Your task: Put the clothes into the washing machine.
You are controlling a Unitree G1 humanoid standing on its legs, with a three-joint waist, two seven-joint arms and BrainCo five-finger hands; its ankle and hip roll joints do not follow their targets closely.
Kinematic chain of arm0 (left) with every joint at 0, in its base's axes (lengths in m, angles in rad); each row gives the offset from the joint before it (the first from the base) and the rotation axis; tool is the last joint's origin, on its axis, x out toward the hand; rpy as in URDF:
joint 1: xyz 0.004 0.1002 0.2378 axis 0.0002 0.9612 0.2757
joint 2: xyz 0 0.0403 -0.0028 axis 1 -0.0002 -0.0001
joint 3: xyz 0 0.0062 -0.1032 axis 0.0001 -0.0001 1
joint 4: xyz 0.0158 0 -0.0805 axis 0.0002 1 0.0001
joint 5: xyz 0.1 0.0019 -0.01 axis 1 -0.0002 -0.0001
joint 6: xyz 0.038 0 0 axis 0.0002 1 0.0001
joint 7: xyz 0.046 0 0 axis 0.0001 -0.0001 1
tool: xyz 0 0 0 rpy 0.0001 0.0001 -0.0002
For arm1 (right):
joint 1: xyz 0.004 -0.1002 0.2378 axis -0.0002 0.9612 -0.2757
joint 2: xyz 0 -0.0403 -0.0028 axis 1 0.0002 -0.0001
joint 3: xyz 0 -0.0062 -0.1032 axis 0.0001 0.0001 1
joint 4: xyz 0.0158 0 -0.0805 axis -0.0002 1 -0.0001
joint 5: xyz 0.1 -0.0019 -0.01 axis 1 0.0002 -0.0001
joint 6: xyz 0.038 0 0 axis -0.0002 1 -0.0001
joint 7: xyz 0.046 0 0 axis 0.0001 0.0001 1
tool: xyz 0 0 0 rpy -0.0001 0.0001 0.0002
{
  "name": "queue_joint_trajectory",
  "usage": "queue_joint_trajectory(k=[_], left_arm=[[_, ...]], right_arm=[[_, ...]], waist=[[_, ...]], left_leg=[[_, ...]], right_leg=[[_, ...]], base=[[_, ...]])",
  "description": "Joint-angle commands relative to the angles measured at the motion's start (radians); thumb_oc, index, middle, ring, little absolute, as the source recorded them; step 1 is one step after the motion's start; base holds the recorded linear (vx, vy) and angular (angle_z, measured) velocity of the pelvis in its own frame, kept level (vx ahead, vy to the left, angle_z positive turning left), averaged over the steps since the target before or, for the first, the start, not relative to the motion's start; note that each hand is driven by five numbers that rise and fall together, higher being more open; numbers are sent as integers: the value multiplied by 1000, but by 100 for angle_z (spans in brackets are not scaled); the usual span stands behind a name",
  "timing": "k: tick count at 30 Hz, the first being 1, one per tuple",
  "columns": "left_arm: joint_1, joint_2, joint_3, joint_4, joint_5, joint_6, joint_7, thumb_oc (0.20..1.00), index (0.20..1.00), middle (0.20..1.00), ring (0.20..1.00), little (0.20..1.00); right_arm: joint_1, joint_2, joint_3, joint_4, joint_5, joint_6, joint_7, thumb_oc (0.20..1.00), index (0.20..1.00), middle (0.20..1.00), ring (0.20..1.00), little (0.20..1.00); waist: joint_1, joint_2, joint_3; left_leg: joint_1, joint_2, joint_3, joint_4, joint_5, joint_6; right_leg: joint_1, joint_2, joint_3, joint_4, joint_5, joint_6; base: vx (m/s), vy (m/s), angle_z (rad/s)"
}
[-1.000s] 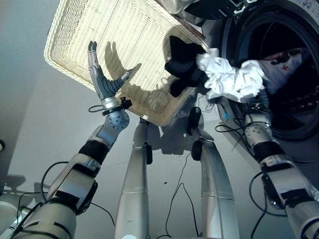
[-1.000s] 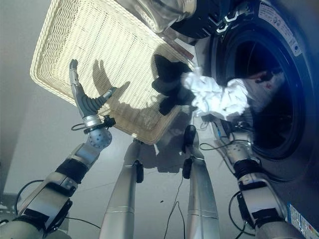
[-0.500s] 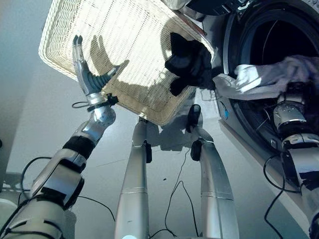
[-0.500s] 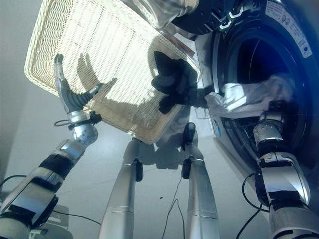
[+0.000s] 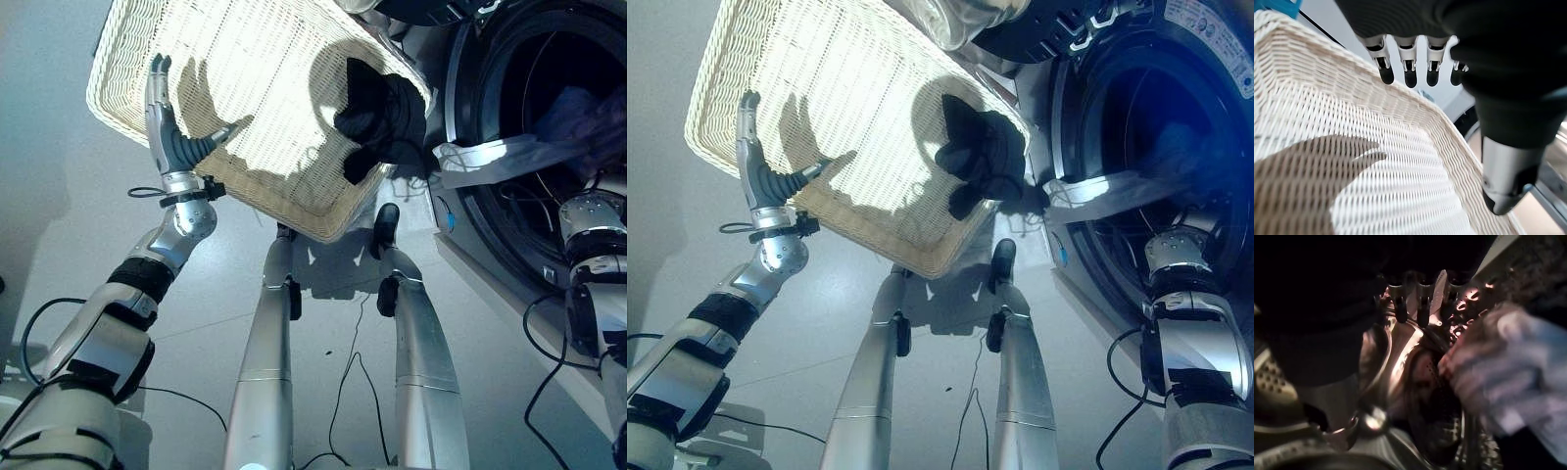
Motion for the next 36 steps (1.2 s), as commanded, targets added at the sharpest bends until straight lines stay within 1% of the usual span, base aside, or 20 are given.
queue_joint_trajectory(k=[1, 2, 3, 4, 5, 6, 7, 10, 12, 18, 19, 21, 23, 26, 27, 28, 30, 31, 33, 36], left_arm=[[-30, -23, 12, 16, 81, -4, 14, 1000, 1000, 1000, 1000, 1000], [-48, -23, -19, 11, 98, 7, 17, 1000, 1000, 1000, 1000, 1000], [-52, -21, -22, 11, 97, 9, 14, 1000, 1000, 1000, 1000, 1000], [-77, -17, -50, 7, 92, 19, 13, 1000, 1000, 1000, 1000, 1000], [-87, -18, -59, 10, 89, 18, 13, 1000, 1000, 1000, 1000, 1000], [-112, -18, -76, 21, 78, 17, 8, 1000, 1000, 1000, 1000, 1000], [-129, -17, -84, 26, 68, 18, 4, 1000, 1000, 1000, 1000, 1000], [-160, -13, -90, 41, 49, 12, -13, 1000, 1000, 1000, 1000, 1000], [-174, -10, -86, 45, 43, 9, -22, 1000, 1000, 1000, 1000, 1000], [-166, -14, -73, 41, 67, 12, -3, 1000, 1000, 1000, 1000, 1000], [-168, -21, -66, 37, 78, 18, 3, 1000, 1000, 1000, 1000, 1000], [-172, -28, -64, 38, 90, 23, 12, 1000, 1000, 1000, 1000, 1000], [-176, -36, -58, 36, 110, 32, 20, 1000, 1000, 1000, 1000, 1000], [-178, -46, -54, 33, 128, 44, 28, 1000, 1000, 1000, 1000, 1000], [-180, -52, -49, 29, 135, 49, 34, 1000, 1000, 1000, 1000, 1000], [-184, -57, -47, 31, 137, 49, 38, 1000, 1000, 1000, 1000, 1000], [-188, -64, -43, 38, 141, 45, 39, 1000, 1000, 1000, 1000, 1000], [-189, -67, -40, 43, 145, 42, 41, 1000, 1000, 1000, 1000, 1000], [-195, -71, -39, 51, 147, 39, 42, 1000, 1000, 1000, 1000, 1000], [-194, -79, -34, 54, 155, 36, 47, 1000, 1000, 1000, 1000, 1000]], right_arm=[[39, -284, 62, -26, -241, 64, -131, 1000, 1000, 1000, 1000, 1000], [14, -288, 118, 4, -491, 183, -216, 1000, 1000, 1000, 1000, 1000], [7, -289, 128, 2, -523, 205, -232, 1000, 1000, 1000, 1000, 1000], [-43, -296, 215, 12, -699, 386, -308, 1000, 1000, 1000, 1000, 1000], [-60, -295, 244, 32, -762, 449, -296, 1000, 1000, 1000, 1000, 1000], [-106, -298, 317, 71, -854, 541, -274, 1000, 1000, 1000, 1000, 1000], [-140, -299, 367, 96, -870, 570, -250, 1000, 1000, 1000, 1000, 1000], [-192, -285, 434, 126, -871, 587, -181, 1000, 1000, 1000, 1000, 1000], [-187, -254, 452, 110, -936, 571, -133, 1000, 1000, 1000, 1000, 1000], [-114, -204, 455, 47, -1037, 559, -67, 1000, 1000, 1000, 1000, 1000], [-71, -178, 448, 25, -1046, 547, -42, 1000, 1000, 1000, 1000, 1000], [-32, -153, 443, 2, -1083, 531, -32, 1000, 1000, 1000, 1000, 1000], [2, -127, 445, -39, -1120, 539, -3, 1000, 1000, 1000, 1000, 1000], [27, -103, 459, -84, -1149, 565, 17, 1000, 1000, 1000, 1000, 1000], [37, -85, 477, -109, -1184, 581, 28, 1000, 1000, 1000, 1000, 1000], [37, -71, 495, -108, -1223, 583, 52, 1000, 1000, 1000, 1000, 1000], [32, -59, 514, -105, -1231, 588, 76, 1000, 1000, 1000, 1000, 1000], [32, -48, 528, -97, -1274, 586, 100, 1000, 1000, 1000, 1000, 1000], [34, -31, 552, -90, -1296, 592, 132, 1000, 1000, 1000, 1000, 1000], [40, -11, 570, -65, -1331, 587, 158, 1000, 1000, 1000, 1000, 1000]], waist=[[-28, -15, -27], [-24, -12, -27], [-25, -11, -27], [-24, -8, -27], [-22, -6, -27], [-20, -3, -27], [-19, -1, -27], [-16, 6, -27], [-16, 10, -27], [-20, 8, -27], [-23, 7, -27], [-27, 8, -27], [-32, 8, -27], [-38, 7, -27], [-39, 10, -27], [-39, 12, -27], [-39, 14, -27], [-38, 16, -27], [-37, 17, -27], [-34, 18, -27]], left_leg=[[13, -22, 2, 145, -194, -38], [11, -21, 4, 142, -189, -36], [10, -21, 3, 142, -189, -35], [4, -25, 3, 149, -190, -34], [2, -25, 3, 151, -190, -33], [0, -26, 4, 152, -190, -29], [-4, -26, 5, 154, -191, -27], [-9, -25, 8, 153, -190, -27], [-10, -24, 12, 145, -190, -26], [-10, -22, 19, 134, -188, -25], [-10, -20, 23, 131, -188, -25], [-15, -17, 27, 132, -186, -26], [-20, -16, 30, 131, -186, -28], [-21, -15, 35, 127, -186, -29], [-23, -14, 38, 124, -185, -31], [-23, -13, 41, 122, -184, -32], [-23, -13, 42, 121, -182, -34], [-25, -13, 43, 122, -180, -36], [-25, -12, 43, 120, -177, -38], [-23, -10, 45, 115, -173, -39]], right_leg=[[81, 61, -44, -175, 110, 86], [80, 57, -46, -176, 116, 90], [80, 57, -47, -177, 117, 90], [75, 57, -46, -178, 118, 91], [74, 56, -46, -177, 118, 92], [70, 56, -46, -175, 119, 91], [67, 56, -48, -172, 117, 90], [61, 55, -50, -169, 114, 90], [58, 54, -53, -172, 112, 91], [51, 57, -53, -172, 111, 94], [49, 57, -54, -171, 109, 95], [42, 56, -53, -168, 109, 95], [32, 55, -51, -165, 109, 96], [26, 56, -48, -163, 108, 97], [21, 56, -46, -162, 107, 97], [17, 56, -45, -160, 105, 97], [15, 56, -43, -160, 106, 96], [13, 56, -43, -159, 104, 96], [12, 57, -42, -157, 103, 96], [14, 59, -42, -157, 101, 95]], base=[[0, -23, 4], [-1, -24, 4], [-11, -20, 6], [-15, 6, 5], [-22, 18, 3], [0, 0, 0], [-12, 16, -4], [-2, 3, -1], [0, 0, 0], [0, 0, 0], [0, 0, 0], [0, 0, 0], [0, 0, 0], [0, 0, 0], [0, 0, 0], [0, 0, 0], [0, 20, -3], [-1, 23, -4], [0, 0, 0], [0, 0, 0]])
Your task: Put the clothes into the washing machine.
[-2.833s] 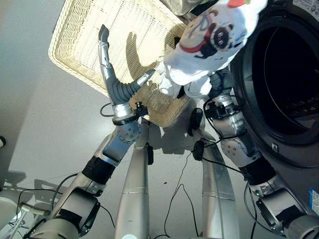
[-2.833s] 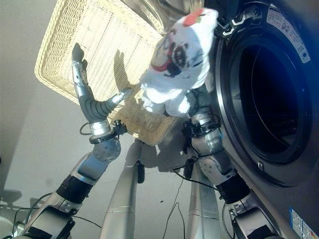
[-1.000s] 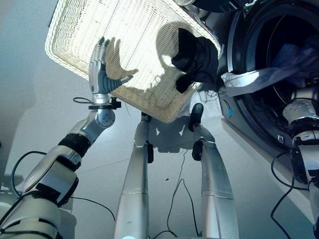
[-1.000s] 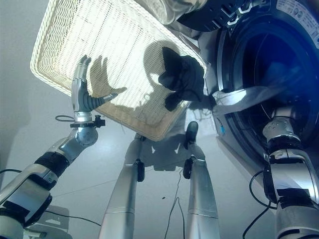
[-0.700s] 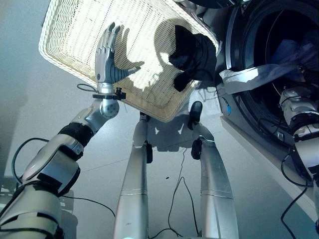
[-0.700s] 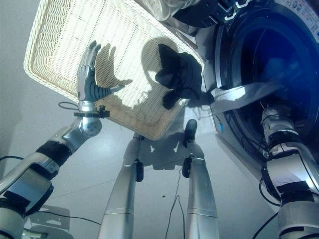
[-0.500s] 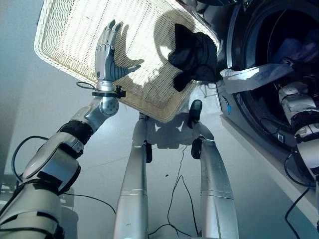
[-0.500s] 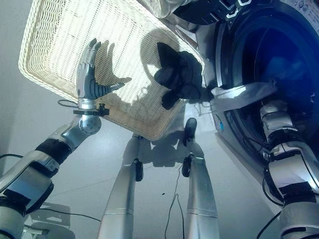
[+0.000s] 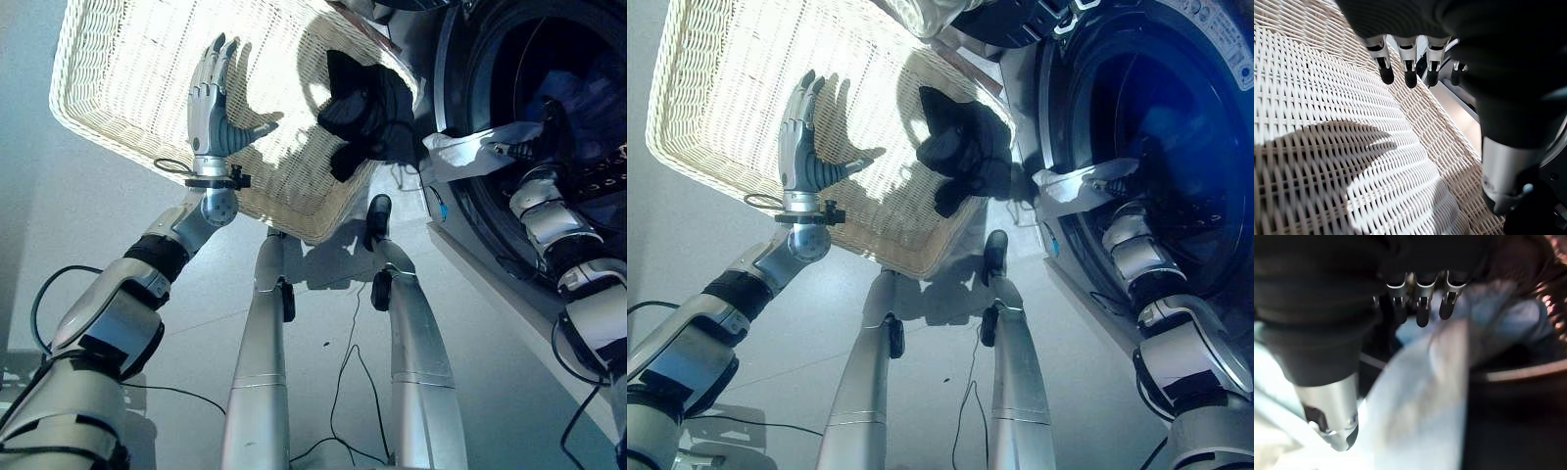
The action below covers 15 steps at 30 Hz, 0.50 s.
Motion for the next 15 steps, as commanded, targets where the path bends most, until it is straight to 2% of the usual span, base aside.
queue_joint_trajectory(k=[1, 7, 12, 14, 15], left_arm=[[-36, -57, 72, 34, 68, -28, 42, 1000, 1000, 1000, 1000, 1000], [-51, -76, 74, 52, 72, -32, 50, 1000, 1000, 1000, 1000, 1000], [-58, -82, 68, 55, 71, -27, 53, 1000, 1000, 1000, 1000, 1000], [-65, -87, 69, 65, 65, -30, 51, 1000, 1000, 1000, 1000, 1000], [-65, -97, 73, 64, 68, -28, 51, 1000, 1000, 1000, 1000, 1000]], right_arm=[[3, -21, 48, 39, -71, 4, 39, 1000, 1000, 1000, 1000, 1000], [27, 19, 95, 119, -169, 4, 120, 1000, 1000, 1000, 1000, 1000], [41, 30, 105, 138, -176, 27, 113, 1000, 1000, 1000, 1000, 1000], [29, 44, 105, 151, -209, 72, 101, 1000, 1000, 1000, 1000, 1000], [18, 55, 106, 166, -228, 124, 78, 1000, 1000, 1000, 1000, 1000]], waist=[[18, 16, -25], [22, 22, -25], [20, 25, -25], [20, 29, -25], [22, 34, -25]], left_leg=[[-3, -9, 37, 156, -179, -33], [-3, -7, 43, 148, -166, -35], [-3, -9, 45, 148, -164, -34], [-3, -10, 46, 149, -164, -34], [-3, -11, 45, 149, -163, -35]], right_leg=[[60, 61, -40, -172, 124, 96], [60, 64, -40, -175, 123, 93], [59, 64, -39, -178, 127, 94], [59, 65, -36, -180, 129, 93], [59, 64, -35, -183, 131, 94]], base=[[0, 0, 0], [0, 0, 0], [0, 0, 0], [0, 0, 0], [0, 0, 0]])
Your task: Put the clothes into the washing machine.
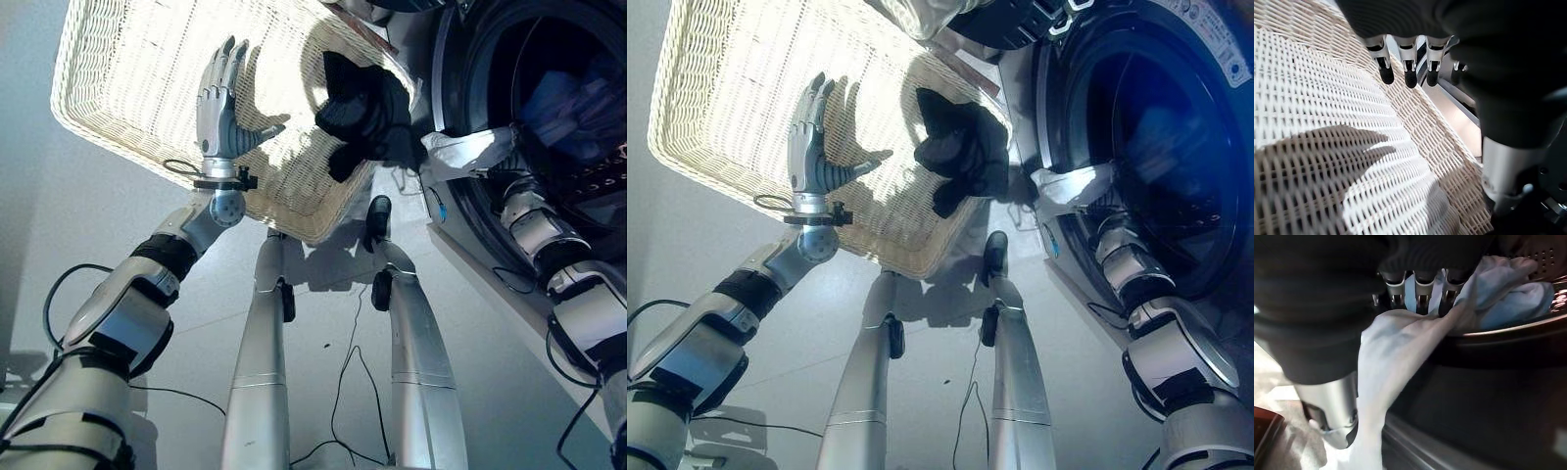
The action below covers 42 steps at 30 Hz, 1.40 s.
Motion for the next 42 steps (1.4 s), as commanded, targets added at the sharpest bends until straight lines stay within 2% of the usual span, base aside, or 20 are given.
queue_joint_trajectory(k=[1, 4, 5, 6, 7, 16, 23, 27, 31, 33, 34, 37, 38, 41, 42], left_arm=[[-42, -62, 73, 22, 29, -26, 39, 1000, 1000, 1000, 1000, 1000], [-43, -74, 73, 24, 32, -26, 44, 1000, 1000, 1000, 1000, 1000], [-49, -84, 71, 25, 32, -22, 43, 1000, 1000, 1000, 1000, 1000], [-50, -84, 71, 25, 32, -22, 43, 1000, 1000, 1000, 1000, 1000], [-49, -93, 70, 25, 32, -23, 47, 1000, 1000, 1000, 1000, 1000], [-32, -109, 82, 10, 39, -28, 58, 1000, 1000, 1000, 1000, 1000], [-29, -103, 87, -2, 36, -27, 54, 1000, 1000, 1000, 1000, 1000], [-25, -101, 86, -4, 36, -28, 52, 1000, 1000, 1000, 1000, 1000], [-11, -83, 76, -6, 61, -33, 47, 1000, 1000, 1000, 1000, 1000], [30, -60, 81, -24, 108, -41, 48, 1000, 1000, 1000, 1000, 1000], [64, -46, 80, -57, 152, -29, 49, 1000, 1000, 1000, 1000, 1000], [112, -2, 57, -118, 226, 0, 35, 1000, 1000, 1000, 1000, 1000], [114, 14, 40, -130, 227, 6, 23, 1000, 1000, 1000, 1000, 1000], [73, 74, -54, -143, 228, 8, -57, 1000, 1000, 1000, 1000, 1000], [66, 78, -63, -142, 223, 9, -61, 1000, 1000, 1000, 1000, 1000]], right_arm=[[33, 14, 66, 65, -49, 102, 3, 1000, 1000, 1000, 1000, 1000], [14, 21, 63, 84, -60, 154, -19, 1000, 1000, 1000, 1000, 1000], [-6, 27, 69, 101, -69, 185, -39, 865, 865, 865, 865, 865], [-6, 27, 69, 101, -69, 185, -39, 667, 667, 667, 667, 667], [-26, 31, 74, 110, -89, 217, -48, 200, 200, 200, 200, 200], [-75, 34, 82, 122, -122, 265, -94, 200, 200, 200, 200, 200], [-79, 24, 69, 120, -74, 233, -133, 200, 200, 200, 200, 200], [-79, 17, 48, 117, 13, 197, -172, 200, 200, 200, 200, 200], [-92, -22, -61, 97, 462, 100, -324, 200, 200, 200, 200, 200], [-84, -76, -189, 89, 683, 15, -378, 200, 200, 200, 200, 200], [-68, -111, -270, 81, 845, -105, -429, 200, 200, 200, 200, 200], [-52, -177, -361, 41, 1066, -303, -506, 200, 200, 200, 200, 200], [-52, -193, -373, 26, 1099, -347, -531, 200, 200, 200, 200, 200], [-75, -279, -385, -12, 1151, -443, -625, 200, 200, 200, 200, 200], [-79, -284, -386, -10, 1154, -444, -625, 200, 200, 200, 200, 200]], waist=[[18, 33, -23], [21, 42, -23], [24, 48, -23], [24, 49, -23], [27, 56, -23], [41, 71, -23], [42, 69, -23], [42, 68, -23], [43, 66, -23], [39, 56, -23], [35, 45, -23], [27, 24, -23], [25, 18, -23], [6, 1, -23], [6, 0, -23]], left_leg=[[-15, -17, 37, 148, -165, -29], [-18, -19, 37, 146, -162, -29], [-19, -21, 35, 146, -160, -28], [-19, -21, 35, 146, -160, -28], [-21, -24, 35, 146, -159, -27], [-23, -29, 33, 150, -151, -25], [-21, -30, 29, 146, -150, -24], [-16, -30, 28, 142, -150, -24], [-16, -24, 23, 162, -159, -30], [-14, -20, 16, 176, -178, -31], [-11, -18, 11, 181, -190, -31], [-4, -11, 9, 175, -199, -30], [0, -9, 8, 172, -199, -30], [12, 0, 7, 161, -199, -31], [12, 0, 7, 160, -198, -31]], right_leg=[[58, 60, -37, -198, 133, 98], [55, 59, -35, -202, 137, 99], [54, 57, -35, -201, 138, 98], [54, 57, -35, -201, 138, 98], [52, 56, -34, -202, 139, 98], [50, 55, -33, -192, 138, 95], [52, 55, -34, -194, 140, 96], [53, 58, -33, -194, 141, 96], [52, 58, -29, -179, 140, 95], [59, 63, -24, -179, 137, 96], [65, 67, -23, -184, 139, 99], [77, 71, -29, -193, 148, 104], [80, 71, -30, -195, 152, 105], [87, 72, -26, -200, 160, 109], [87, 73, -25, -201, 160, 109]], base=[[0, 0, 0], [0, 0, 0], [0, 0, 0], [0, 0, 0], [0, 0, 0], [0, 0, 0], [-2, -4, 2], [0, 0, 0], [2, -9, 0], [11, -42, 0], [7, -49, -1], [-7, -56, 0], [-15, -30, 1], [0, 0, 0], [-17, 36, -6]])
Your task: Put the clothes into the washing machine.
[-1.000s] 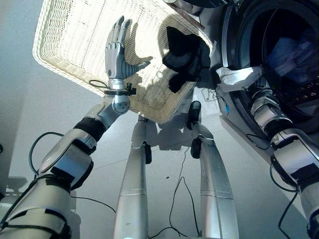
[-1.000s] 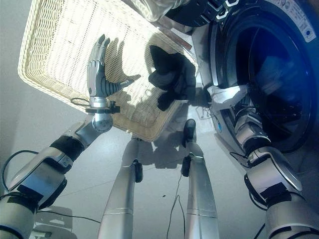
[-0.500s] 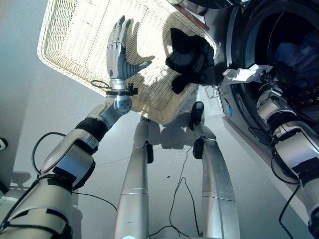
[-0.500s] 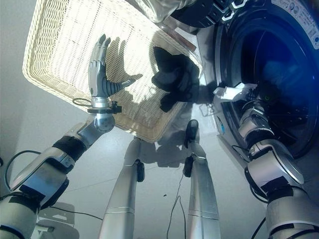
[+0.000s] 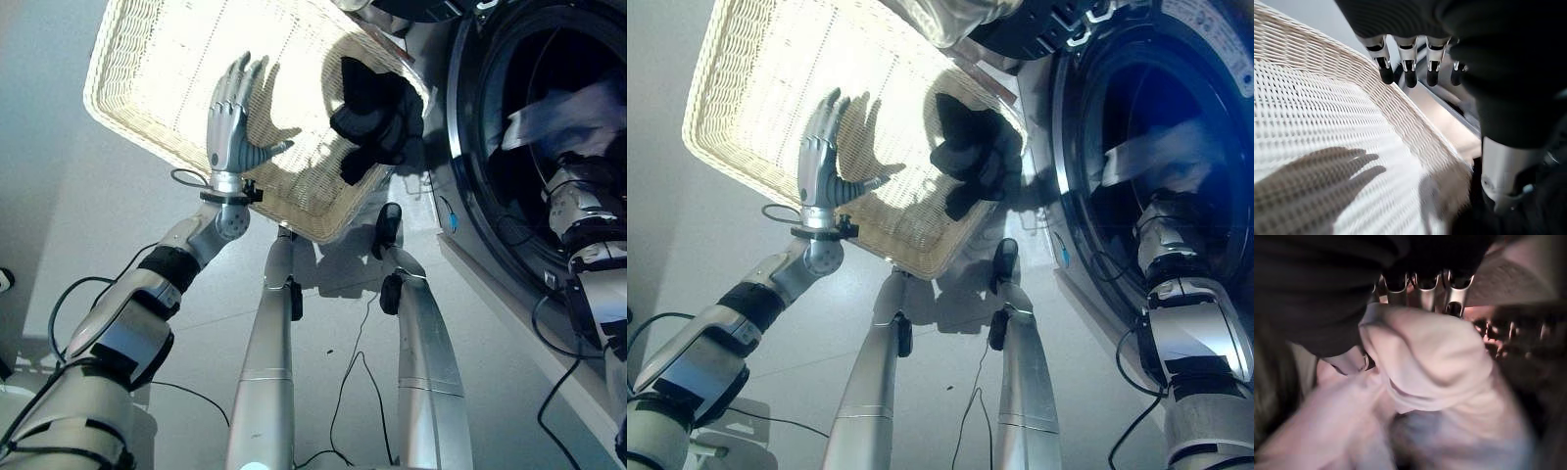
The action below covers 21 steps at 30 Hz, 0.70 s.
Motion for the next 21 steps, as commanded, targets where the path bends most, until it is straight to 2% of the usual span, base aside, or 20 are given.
queue_joint_trajectory(k=[1, 3, 4, 5, 6, 9, 11, 16, 17, 21], left_arm=[[-71, 13, -24, 2, 8, -15, -78, 1000, 1000, 1000, 1000, 1000], [-104, 25, -71, 5, -10, -19, -102, 1000, 1000, 1000, 1000, 1000], [-141, 36, -120, 12, -40, -29, -143, 1000, 1000, 1000, 1000, 1000], [-173, 40, -160, 17, -57, -31, -167, 1000, 1000, 1000, 1000, 1000], [-198, 39, -186, 20, -70, -33, -188, 1000, 1000, 1000, 1000, 1000], [-244, 35, -242, 20, -90, -24, -212, 1000, 1000, 1000, 1000, 1000], [-282, 35, -288, 3, -146, -3, -211, 1000, 1000, 1000, 1000, 1000], [-288, 21, -256, 12, -232, -10, -193, 1000, 1000, 1000, 1000, 1000], [-270, 5, -196, 35, -293, -31, -166, 1000, 1000, 1000, 1000, 1000], [-200, -48, -22, 88, -321, -89, -109, 1000, 1000, 1000, 1000, 1000]], right_arm=[[-10, -244, 58, 8, 73, -130, -93, 200, 200, 200, 200, 200], [-22, -266, 58, 40, 89, -136, -70, 200, 200, 200, 200, 200], [-27, -281, 60, 74, 115, -132, -32, 489, 489, 489, 489, 489], [-37, -287, 66, 99, 130, -124, -12, 812, 812, 812, 812, 812], [-47, -288, 72, 117, 141, -113, -1, 1000, 1000, 1000, 1000, 1000], [-64, -292, 86, 156, 182, -83, 50, 1000, 1000, 1000, 1000, 1000], [-73, -282, 115, 173, 140, -19, 118, 1000, 1000, 1000, 1000, 1000], [-75, -244, 151, 160, 73, 33, 193, 1000, 1000, 1000, 1000, 1000], [-74, -205, 171, 141, 15, 55, 221, 1000, 1000, 1000, 1000, 1000], [-21, -112, 168, 74, -191, 96, 220, 1000, 1000, 1000, 1000, 1000]], waist=[[-73, -16, -21], [-76, -16, -21], [-80, -15, -21], [-81, -14, -21], [-82, -12, -21], [-83, -8, -21], [-82, -3, -21], [-76, 0, -21], [-68, 0, -21], [-59, 0, -21]], left_leg=[[14, -11, 22, 135, -198, -15], [19, -10, 22, 129, -197, -15], [22, -9, 21, 127, -197, -15], [25, -12, 20, 126, -199, -13], [26, -14, 18, 127, -200, -12], [28, -15, 18, 119, -198, -12], [29, -18, 21, 116, -196, -12], [28, -26, 22, 120, -199, -7], [28, -29, 22, 119, -196, -6], [14, -32, 22, 120, -191, -6]], right_leg=[[86, 66, -18, -221, 169, 126], [89, 66, -16, -223, 169, 127], [93, 65, -14, -225, 168, 128], [96, 64, -14, -227, 167, 127], [96, 64, -12, -227, 166, 127], [99, 60, -11, -238, 169, 129], [104, 57, -11, -250, 173, 129], [104, 53, -13, -253, 172, 128], [109, 50, -17, -259, 171, 126], [101, 47, -27, -252, 162, 123]], base=[[-16, 38, -6], [-8, 19, -2], [0, 0, 0], [0, 0, 0], [0, 0, 0], [0, 0, 1], [0, 0, 0], [0, 0, 0], [0, 0, 0], [0, 0, 0]])
